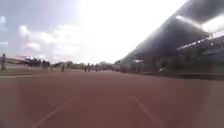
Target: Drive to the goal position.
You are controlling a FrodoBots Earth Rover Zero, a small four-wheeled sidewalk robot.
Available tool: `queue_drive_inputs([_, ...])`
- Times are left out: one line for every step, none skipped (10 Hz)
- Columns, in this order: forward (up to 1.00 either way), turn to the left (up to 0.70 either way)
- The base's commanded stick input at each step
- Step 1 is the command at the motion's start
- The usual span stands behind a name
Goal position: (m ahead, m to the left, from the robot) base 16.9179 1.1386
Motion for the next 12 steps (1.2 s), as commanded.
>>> queue_drive_inputs([0.70,0.00])
queue_drive_inputs([0.70,0.00])
queue_drive_inputs([0.70,0.00])
queue_drive_inputs([0.70,0.00])
queue_drive_inputs([0.70,0.00])
queue_drive_inputs([0.70,0.00])
queue_drive_inputs([0.70,0.00])
queue_drive_inputs([0.70,0.00])
queue_drive_inputs([0.70,0.00])
queue_drive_inputs([0.70,0.00])
queue_drive_inputs([0.70,0.00])
queue_drive_inputs([0.70,0.00])
